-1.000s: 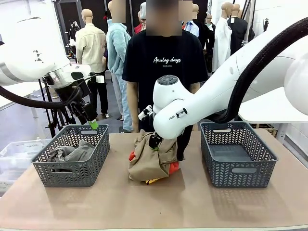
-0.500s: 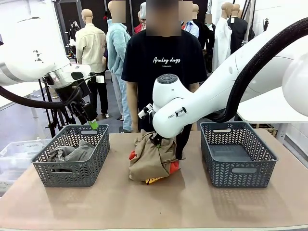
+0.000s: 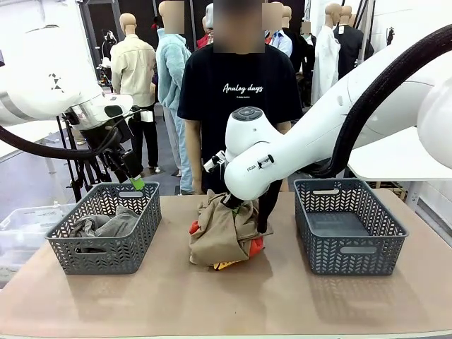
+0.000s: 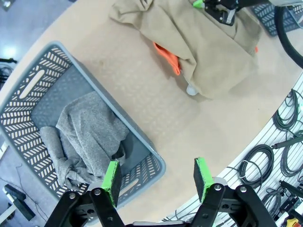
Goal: Sort the tops and bottoms.
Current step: Lift clothes from the center of the table with your right hand.
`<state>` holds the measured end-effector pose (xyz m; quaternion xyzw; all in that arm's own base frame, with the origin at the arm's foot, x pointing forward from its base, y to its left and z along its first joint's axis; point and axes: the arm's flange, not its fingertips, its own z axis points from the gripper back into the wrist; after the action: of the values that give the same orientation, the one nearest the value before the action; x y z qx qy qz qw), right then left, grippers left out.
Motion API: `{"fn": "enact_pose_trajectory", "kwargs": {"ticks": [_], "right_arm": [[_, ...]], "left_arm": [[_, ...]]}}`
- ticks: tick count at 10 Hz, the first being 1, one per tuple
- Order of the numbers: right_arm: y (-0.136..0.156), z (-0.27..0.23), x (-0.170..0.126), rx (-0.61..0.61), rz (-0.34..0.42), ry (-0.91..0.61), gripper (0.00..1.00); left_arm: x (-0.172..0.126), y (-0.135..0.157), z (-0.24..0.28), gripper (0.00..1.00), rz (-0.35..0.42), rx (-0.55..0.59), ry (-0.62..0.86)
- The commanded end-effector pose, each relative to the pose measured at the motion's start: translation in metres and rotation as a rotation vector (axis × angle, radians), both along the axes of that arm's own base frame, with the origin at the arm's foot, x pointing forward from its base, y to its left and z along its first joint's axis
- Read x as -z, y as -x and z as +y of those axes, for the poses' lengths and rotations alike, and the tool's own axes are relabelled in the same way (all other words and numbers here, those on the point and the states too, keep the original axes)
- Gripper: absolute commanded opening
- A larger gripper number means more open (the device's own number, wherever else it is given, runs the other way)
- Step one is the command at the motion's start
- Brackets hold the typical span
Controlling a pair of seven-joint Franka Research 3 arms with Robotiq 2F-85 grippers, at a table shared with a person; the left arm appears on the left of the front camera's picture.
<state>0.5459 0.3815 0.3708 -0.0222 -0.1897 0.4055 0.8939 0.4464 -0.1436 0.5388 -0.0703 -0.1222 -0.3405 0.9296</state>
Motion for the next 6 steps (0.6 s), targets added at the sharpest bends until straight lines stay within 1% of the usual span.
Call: {"fn": "enact_pose_trajectory", "kwargs": {"ticks": [1, 2, 3, 5, 6], "right_arm": [[0.016, -0.014, -0.014, 0.021, -0.004, -0.055, 0.0], [0.021, -0.023, -0.041, 0.03, -0.063, -0.089, 0.0], [0.027, -0.032, -0.075, 0.031, -0.141, -0.121, 0.0], [0.043, -0.045, -0.157, 0.037, -0.315, -0.201, 0.0], [0.054, -0.044, -0.19, 0.021, -0.389, -0.231, 0.0]], "left_arm": [[-0.003, 0.0, 0.001, 0.8, 0.007, 0.005, -0.013], [-0.003, 0.0, 0.001, 0.8, 0.007, 0.005, -0.013], [-0.003, 0.0, 0.001, 0.8, 0.007, 0.005, -0.013], [-0.003, 0.0, 0.001, 0.8, 0.007, 0.005, -0.013], [-0.003, 0.0, 0.001, 0.8, 0.007, 0.005, -0.013]]}}
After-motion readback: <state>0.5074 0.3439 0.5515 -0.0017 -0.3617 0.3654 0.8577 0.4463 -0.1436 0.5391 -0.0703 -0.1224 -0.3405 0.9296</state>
